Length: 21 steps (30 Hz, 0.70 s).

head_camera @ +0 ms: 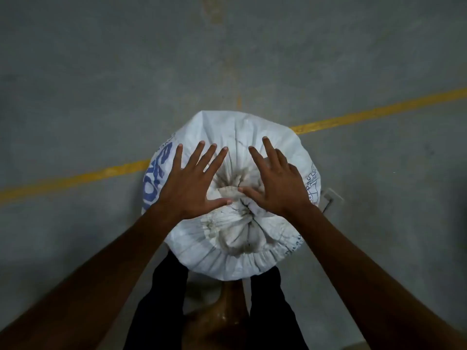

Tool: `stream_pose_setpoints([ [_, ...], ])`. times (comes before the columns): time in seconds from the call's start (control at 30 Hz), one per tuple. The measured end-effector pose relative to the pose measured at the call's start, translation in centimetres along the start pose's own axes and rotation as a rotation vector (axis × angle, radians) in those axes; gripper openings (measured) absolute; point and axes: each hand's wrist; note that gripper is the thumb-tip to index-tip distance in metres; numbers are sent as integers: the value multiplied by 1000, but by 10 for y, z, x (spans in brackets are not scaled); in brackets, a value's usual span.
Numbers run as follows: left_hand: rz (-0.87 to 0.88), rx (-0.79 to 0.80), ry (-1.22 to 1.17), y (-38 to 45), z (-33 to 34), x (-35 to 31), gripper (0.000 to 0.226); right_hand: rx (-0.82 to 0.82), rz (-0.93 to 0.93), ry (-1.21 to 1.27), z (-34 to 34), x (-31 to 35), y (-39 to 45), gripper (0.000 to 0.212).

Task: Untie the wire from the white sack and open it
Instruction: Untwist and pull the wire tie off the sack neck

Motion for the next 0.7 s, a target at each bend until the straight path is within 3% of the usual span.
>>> stream_pose_setpoints([
  [0.23, -9, 39, -9, -5, 34, -7, 117, 55, 64, 61, 47, -9, -22, 96],
  [0.37, 5, 23, -128, -10, 53, -19, 103, 49, 71, 34, 61, -14, -28, 93],
  [0.53, 6, -94, -271, -23, 72, -52, 88, 36, -23, -155, 58, -20, -24, 84],
  [0.7, 3, 42, -450, -38, 80, -80, 90, 115, -180, -322, 55, -36, -17, 61],
])
Point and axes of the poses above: each hand's wrist, its own y-axis towards the middle knuckle, its own z-axis out of the palm, x = y × z, and after that the axes turned 10 degrees about x, right-handed
